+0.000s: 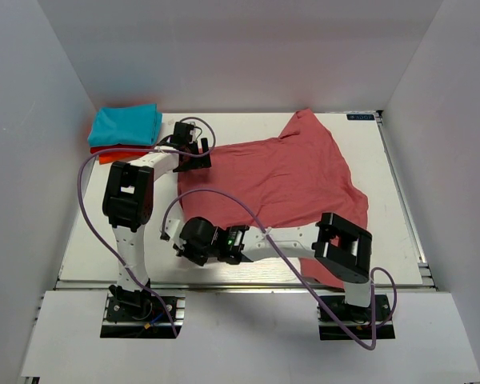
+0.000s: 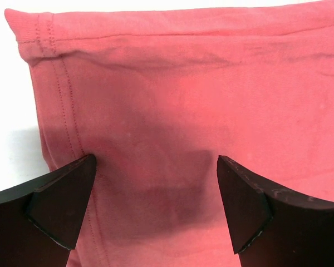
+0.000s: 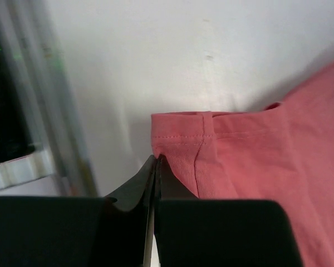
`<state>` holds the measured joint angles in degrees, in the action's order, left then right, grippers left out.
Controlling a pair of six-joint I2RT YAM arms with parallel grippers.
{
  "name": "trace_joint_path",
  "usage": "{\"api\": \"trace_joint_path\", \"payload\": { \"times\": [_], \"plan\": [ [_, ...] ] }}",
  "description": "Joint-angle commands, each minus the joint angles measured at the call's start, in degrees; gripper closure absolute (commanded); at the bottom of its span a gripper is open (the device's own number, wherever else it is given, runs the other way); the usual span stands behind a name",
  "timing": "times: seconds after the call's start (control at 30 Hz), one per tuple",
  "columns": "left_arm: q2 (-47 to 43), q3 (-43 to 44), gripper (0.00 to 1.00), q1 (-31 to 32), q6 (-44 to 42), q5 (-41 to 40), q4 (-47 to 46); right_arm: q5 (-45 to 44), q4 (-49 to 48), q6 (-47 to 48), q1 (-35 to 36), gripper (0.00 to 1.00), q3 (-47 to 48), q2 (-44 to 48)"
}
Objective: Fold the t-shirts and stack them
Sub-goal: Flatten out the tshirt
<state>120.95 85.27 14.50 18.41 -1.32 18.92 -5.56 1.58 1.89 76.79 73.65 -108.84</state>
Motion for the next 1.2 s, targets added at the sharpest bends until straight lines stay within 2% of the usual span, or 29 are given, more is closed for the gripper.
{"api": "trace_joint_path", "payload": {
  "times": [0.0, 0.17, 0.23, 0.27, 0.33, 0.37, 0.5, 0.57, 0.67, 0.7, 0.77, 0.87, 0.9, 1.07, 1.1, 1.17],
  "plan": [
    [4.91, -0.99, 0.00, -0.18, 0.66, 3.52, 4.11, 9.67, -0.02, -1.36, 1.69, 1.00, -0.08, 3.19],
    [5.44, -0.99, 0.00, -0.18, 0.66, 3.52, 4.11, 12.59, 3.41, -1.45, 2.83, 1.00, 2.02, 0.39],
    [5.96, -0.47, 0.00, -0.18, 0.66, 3.52, 4.11, 12.42, 6.57, -0.66, 3.01, 0.85, 6.06, -2.60],
    [5.97, -0.46, 0.00, -0.18, 0.66, 3.52, 4.11, 13.11, 7.98, 0.47, 2.92, 0.70, 6.94, -3.13],
    [5.97, -0.46, 0.00, -0.18, 0.66, 4.05, 4.11, 16.28, 7.91, 1.45, 3.18, 0.63, 8.35, -4.28],
    [6.49, 0.06, 0.00, -0.18, 0.66, 4.05, 4.11, 20.20, 7.99, 3.28, 3.19, 0.51, 8.01, -4.10],
    [6.50, 0.07, 0.00, -0.18, 0.66, 3.44, 4.11, 24.01, 4.49, 3.21, 3.19, 0.38, 4.94, -0.07],
    [6.50, 0.07, 0.00, -0.18, 0.66, 3.43, 4.11, 23.32, 0.37, 1.46, 3.01, 0.28, 0.81, 3.86],
    [6.50, 0.07, 0.00, -0.18, 0.66, 2.74, 4.64, 15.25, -0.79, -0.57, 2.40, 0.17, -2.35, 7.22],
    [6.50, 0.68, 0.00, -0.18, 0.66, 2.73, 4.64, 10.36, -0.45, -3.79, 1.96, 0.11, -2.89, 7.58],
    [7.02, 1.30, 0.00, -0.18, 0.66, 2.21, 5.16, 2.70, 0.96, -5.66, -0.05, 0.10, -5.52, 9.77],
    [8.33, 4.72, 0.00, -0.70, 0.66, 0.80, 7.00, 0.12, 1.05, -12.77, -4.10, 0.10, -10.52, 12.94],
    [9.47, 5.77, 0.00, -0.70, 0.66, 0.80, 7.53, -0.06, 1.14, -15.14, -8.02, 0.10, -12.46, 15.91],
    [14.48, 14.55, 0.00, -1.93, 0.66, 0.18, 11.39, -6.20, 3.42, -21.39, -17.37, 0.10, -19.58, 23.04],
    [15.63, 17.88, 0.00, -1.93, 0.66, 0.18, 12.10, -6.82, 5.17, -22.27, -21.73, 0.10, -20.12, 24.45],
    [19.40, 21.58, 0.00, -2.46, 0.66, 0.18, 13.68, -8.66, 6.41, -23.94, -25.97, 0.10, -21.87, 26.21]
  ]
}}
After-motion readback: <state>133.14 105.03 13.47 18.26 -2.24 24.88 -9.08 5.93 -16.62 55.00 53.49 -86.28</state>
